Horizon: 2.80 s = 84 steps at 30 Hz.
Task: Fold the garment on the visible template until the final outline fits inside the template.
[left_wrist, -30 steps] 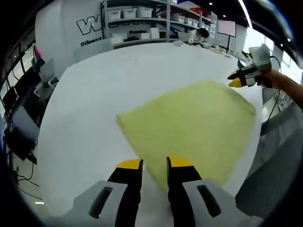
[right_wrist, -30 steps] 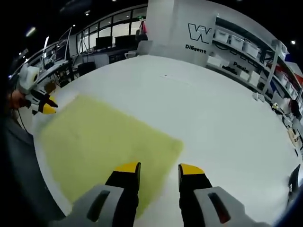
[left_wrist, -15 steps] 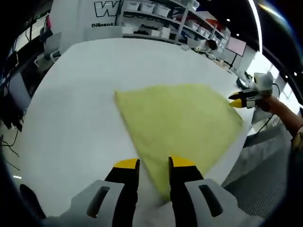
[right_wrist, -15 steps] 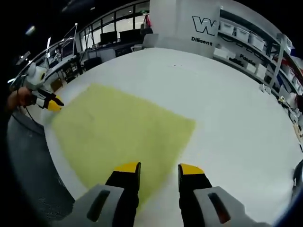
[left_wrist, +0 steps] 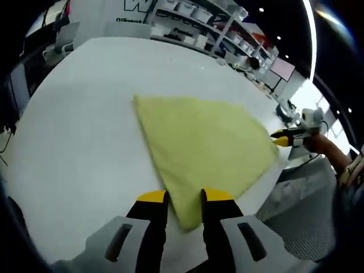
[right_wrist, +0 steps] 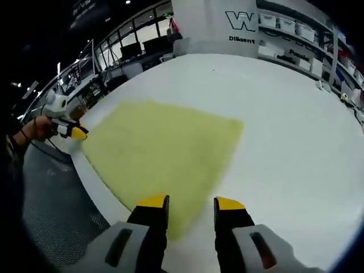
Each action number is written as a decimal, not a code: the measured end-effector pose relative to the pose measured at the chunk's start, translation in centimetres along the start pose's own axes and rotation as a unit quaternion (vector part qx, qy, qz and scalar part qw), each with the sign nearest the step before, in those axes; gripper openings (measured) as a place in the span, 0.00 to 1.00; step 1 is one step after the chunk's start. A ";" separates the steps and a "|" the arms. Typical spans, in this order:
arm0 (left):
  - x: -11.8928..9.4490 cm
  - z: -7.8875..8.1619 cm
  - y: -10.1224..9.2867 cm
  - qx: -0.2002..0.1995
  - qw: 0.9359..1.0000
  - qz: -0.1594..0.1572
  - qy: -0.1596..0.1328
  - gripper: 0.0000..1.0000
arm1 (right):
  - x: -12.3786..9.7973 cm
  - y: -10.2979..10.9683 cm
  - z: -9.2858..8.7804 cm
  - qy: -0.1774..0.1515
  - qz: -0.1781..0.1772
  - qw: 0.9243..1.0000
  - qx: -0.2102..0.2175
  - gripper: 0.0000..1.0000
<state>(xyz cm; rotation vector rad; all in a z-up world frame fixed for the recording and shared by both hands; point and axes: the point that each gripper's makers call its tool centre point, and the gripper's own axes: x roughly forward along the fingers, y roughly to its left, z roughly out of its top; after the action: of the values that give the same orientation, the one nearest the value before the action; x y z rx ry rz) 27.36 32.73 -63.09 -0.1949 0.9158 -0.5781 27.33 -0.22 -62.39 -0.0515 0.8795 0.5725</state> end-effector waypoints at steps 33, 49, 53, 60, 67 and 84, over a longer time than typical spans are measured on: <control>-0.7 -0.9 0.5 0.124 0.988 0.061 0.062 0.00 | -0.9 -0.1 -2.7 0.088 -0.031 0.993 -0.076 0.00; -2.5 4.2 0.3 0.134 0.985 0.088 -0.068 0.41 | -2.3 -2.5 2.2 -0.047 -0.082 0.995 0.024 0.29; -2.9 5.7 -0.9 0.137 0.982 0.076 -0.105 0.45 | -2.5 -2.9 3.2 -0.073 -0.099 0.992 0.031 0.34; -4.2 9.0 -0.9 0.183 0.958 0.124 -0.183 0.61 | -2.4 -2.8 5.7 -0.132 -0.105 0.984 0.065 0.44; -5.3 11.0 -0.5 0.173 0.946 0.150 -0.229 0.82 | -1.7 -1.8 6.0 -0.122 -0.111 0.986 0.035 0.55; -7.2 12.7 -0.2 0.111 0.937 0.126 -0.307 0.99 | -1.6 -1.9 9.3 -0.207 -0.161 0.962 0.076 0.92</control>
<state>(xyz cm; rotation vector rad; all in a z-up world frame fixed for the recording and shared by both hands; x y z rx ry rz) 33.98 35.47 -50.39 -0.0441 0.2560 -0.3422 34.13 -0.06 -55.53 0.0626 0.4878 0.1960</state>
